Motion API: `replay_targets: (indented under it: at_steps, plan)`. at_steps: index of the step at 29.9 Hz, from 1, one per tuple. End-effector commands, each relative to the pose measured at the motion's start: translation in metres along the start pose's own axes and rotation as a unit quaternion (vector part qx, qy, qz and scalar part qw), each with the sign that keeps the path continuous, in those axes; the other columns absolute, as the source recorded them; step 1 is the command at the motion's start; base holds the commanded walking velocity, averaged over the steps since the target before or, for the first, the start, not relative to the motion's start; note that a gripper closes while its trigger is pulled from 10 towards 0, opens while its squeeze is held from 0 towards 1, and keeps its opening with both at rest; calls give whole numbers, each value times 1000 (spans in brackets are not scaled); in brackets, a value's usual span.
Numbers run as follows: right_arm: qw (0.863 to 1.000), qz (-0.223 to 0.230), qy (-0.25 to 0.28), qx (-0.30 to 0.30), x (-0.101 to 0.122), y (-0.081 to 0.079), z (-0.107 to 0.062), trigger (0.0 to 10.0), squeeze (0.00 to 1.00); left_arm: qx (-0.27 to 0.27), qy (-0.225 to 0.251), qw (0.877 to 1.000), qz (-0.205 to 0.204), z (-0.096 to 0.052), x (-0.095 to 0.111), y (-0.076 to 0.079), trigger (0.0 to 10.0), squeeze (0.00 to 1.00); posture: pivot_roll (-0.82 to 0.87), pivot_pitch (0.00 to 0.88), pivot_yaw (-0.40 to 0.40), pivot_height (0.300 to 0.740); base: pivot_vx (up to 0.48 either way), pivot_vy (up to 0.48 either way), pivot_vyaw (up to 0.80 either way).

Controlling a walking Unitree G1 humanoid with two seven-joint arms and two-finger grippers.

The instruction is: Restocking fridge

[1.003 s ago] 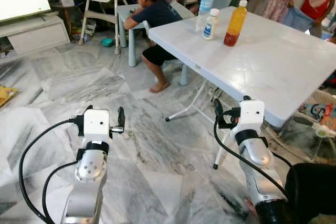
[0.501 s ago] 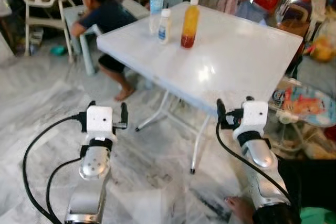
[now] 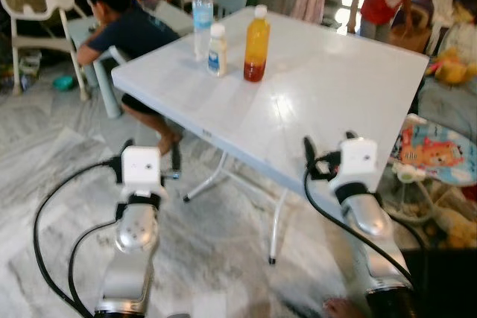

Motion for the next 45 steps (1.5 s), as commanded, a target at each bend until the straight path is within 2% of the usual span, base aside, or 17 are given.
replay_targets:
  at_steps: [1, 5, 13, 19, 27, 33, 40, 45]
  plan:
    - [1000, 9, 14, 11, 10, -8, 4, 10000, 0, 15, 5, 1000, 6, 2, 3, -10, 10000, 0, 58, 0, -48, 740, 360, 319, 0]
    - [1000, 8, 14, 9, 11, -8, 5, 10000, 0, 11, 7, 1000, -1, 3, 4, -8, 10000, 0, 59, 0, -48, 740, 335, 344, -800]
    - [1000, 9, 16, 10, 12, -9, 6, 10000, 0, -3, 14, 1000, 14, 4, 6, -2, 10000, 0, 59, 0, -46, 740, 330, 348, 0]
    - [1000, 9, 16, 12, 13, -10, 8, 10000, 0, 3, 16, 1000, 7, 7, 9, -4, 10000, 0, 64, 0, -45, 740, 331, 348, -659]
    - [1000, 9, 20, 13, 14, -11, 9, 10000, 0, 0, 19, 1000, 6, 8, 10, -4, 10000, 0, 63, 0, -43, 740, 333, 345, 0]
    - [1000, 7, 24, 17, 17, -13, 11, 10000, 0, -11, 27, 999, 15, 9, 12, 2, 10000, 0, 64, 0, -49, 740, 334, 344, 0]
    - [999, 5, 25, 22, 19, -15, 15, 10000, 0, -23, 21, 1000, 1, 6, 11, 8, 10000, 0, 69, 5, -52, 740, 378, 0, -457]
    - [999, 4, 30, 26, 21, -18, 16, 10000, 0, -27, 17, 999, -1, 4, 10, 10, 10000, 0, 66, 7, -50, 740, 0, 0, -800]
Point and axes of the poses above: a point about 5 cm out from each wrist's last joint towards the gripper, its own z axis pointing out of the wrist towards the gripper, its own x axis along the axis of the wrist's last joint, y = z × x, the point moved 3 cm from there along z, pointing out of the wrist towards the gripper, and after that the axes turned 11 degrees about -z, right-handed, at the moved point
